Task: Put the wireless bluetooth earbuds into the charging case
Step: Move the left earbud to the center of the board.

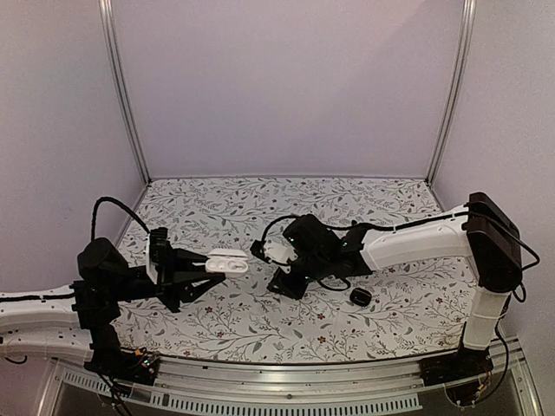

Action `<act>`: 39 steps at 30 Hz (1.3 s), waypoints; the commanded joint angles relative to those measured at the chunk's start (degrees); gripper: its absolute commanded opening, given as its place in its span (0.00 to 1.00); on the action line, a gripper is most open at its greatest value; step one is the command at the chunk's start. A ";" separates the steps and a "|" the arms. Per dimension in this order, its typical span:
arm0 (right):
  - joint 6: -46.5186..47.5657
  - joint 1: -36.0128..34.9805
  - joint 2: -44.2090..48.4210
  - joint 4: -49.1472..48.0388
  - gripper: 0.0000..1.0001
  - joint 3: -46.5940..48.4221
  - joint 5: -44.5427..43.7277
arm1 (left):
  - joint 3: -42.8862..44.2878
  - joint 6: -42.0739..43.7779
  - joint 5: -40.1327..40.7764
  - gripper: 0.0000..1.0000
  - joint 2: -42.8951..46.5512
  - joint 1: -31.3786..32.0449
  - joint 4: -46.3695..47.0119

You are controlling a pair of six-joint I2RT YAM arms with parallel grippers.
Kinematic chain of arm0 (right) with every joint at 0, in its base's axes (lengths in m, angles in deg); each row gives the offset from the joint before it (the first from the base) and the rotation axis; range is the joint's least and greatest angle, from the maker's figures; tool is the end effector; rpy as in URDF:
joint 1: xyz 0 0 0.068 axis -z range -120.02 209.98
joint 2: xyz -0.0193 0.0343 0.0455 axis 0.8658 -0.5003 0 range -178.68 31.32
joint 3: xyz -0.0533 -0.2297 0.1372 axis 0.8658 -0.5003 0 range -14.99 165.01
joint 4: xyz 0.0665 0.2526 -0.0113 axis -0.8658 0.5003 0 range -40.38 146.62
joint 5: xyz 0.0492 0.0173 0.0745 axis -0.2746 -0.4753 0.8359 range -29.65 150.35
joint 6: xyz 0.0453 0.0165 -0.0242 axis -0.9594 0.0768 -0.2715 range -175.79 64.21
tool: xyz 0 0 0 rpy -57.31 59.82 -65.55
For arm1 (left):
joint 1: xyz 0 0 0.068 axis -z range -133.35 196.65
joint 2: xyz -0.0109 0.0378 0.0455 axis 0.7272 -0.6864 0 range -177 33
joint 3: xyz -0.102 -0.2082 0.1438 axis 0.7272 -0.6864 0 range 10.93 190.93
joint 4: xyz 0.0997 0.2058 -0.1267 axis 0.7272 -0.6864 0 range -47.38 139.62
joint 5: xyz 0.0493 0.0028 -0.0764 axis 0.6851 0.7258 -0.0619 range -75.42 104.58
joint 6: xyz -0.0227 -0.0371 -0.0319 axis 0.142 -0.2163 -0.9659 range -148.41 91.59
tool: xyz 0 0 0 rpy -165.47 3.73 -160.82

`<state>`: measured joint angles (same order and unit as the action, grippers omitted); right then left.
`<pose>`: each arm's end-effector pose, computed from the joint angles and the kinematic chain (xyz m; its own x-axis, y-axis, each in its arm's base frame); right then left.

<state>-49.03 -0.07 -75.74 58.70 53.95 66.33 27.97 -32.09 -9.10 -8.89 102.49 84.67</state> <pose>0.1973 0.3498 0.1816 -0.2582 -0.6825 -0.6838 -0.9340 0.3573 -0.0040 0.0870 -0.1536 0.2603 0.0362 -0.1583 -0.9867 0.9841 0.1774 0.0077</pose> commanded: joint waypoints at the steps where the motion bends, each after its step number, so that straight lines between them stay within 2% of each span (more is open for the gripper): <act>1: -3.77 -1.56 -3.65 3.02 0.38 3.39 -4.14 | -0.17 -0.35 0.22 0.00 -0.02 -0.60 0.81; 7: -4.15 -3.40 -8.85 9.06 0.43 10.40 -14.63 | -0.36 -0.46 0.17 0.00 0.15 -0.59 0.96; 11: -4.17 -4.17 -11.51 12.28 0.44 12.83 -18.46 | -0.17 -0.44 -0.05 0.00 -0.26 -0.63 1.03; 24: -4.17 -4.34 -11.56 13.81 0.48 9.06 -19.49 | 0.13 -0.51 -0.33 0.00 -0.75 -0.77 1.04; 31: -5.36 -1.57 -7.16 12.89 0.46 3.83 -20.08 | -0.07 -0.52 -0.20 0.00 -0.35 -0.76 0.81; 39: -1.91 0.02 -1.74 10.49 0.45 0.74 -15.76 | -0.25 -0.36 0.16 0.00 0.09 -0.75 0.64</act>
<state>-53.11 -0.47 -81.43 70.31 56.01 47.73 27.97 -32.11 -9.10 -9.55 102.44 84.71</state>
